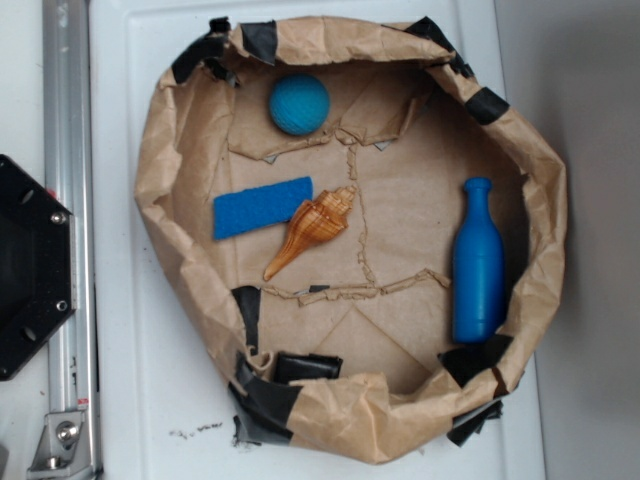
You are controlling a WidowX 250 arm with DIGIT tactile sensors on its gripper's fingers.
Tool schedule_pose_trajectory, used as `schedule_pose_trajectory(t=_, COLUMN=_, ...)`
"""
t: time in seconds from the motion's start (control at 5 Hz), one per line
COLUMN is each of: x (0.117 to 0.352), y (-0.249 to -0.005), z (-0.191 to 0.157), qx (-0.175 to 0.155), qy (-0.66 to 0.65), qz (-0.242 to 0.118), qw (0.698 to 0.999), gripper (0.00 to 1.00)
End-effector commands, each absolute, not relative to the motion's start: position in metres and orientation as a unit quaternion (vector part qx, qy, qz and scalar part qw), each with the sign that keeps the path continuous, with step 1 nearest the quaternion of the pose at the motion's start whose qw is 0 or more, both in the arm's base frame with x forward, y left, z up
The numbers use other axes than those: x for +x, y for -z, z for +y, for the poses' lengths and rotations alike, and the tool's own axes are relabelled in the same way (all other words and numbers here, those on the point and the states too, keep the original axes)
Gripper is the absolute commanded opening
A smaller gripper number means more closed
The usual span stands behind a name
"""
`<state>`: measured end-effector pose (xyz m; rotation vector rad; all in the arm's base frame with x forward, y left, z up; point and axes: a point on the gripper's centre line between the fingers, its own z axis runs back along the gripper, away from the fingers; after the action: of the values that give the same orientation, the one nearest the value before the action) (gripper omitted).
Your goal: Grab the blue sponge.
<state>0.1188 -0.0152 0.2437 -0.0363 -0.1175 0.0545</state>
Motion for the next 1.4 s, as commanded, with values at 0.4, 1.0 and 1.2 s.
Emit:
schedule_pose_trajectory(t=0.4, x=0.221, y=-0.175, z=-0.004, qx=0.005, qy=0.001, qz=-0.083, qw=0.997, gripper=1.00)
schedule_pose_trajectory(t=1.0, x=0.228, y=-0.061, z=0.029, qx=0.068, qy=0.104, qz=0.020, qw=0.992, gripper=1.00)
schedule_pose_trajectory(t=1.2, x=0.195, y=-0.067, z=0.035, qx=0.060, qy=0.114, qz=0.024, qw=0.991, gripper=1.00)
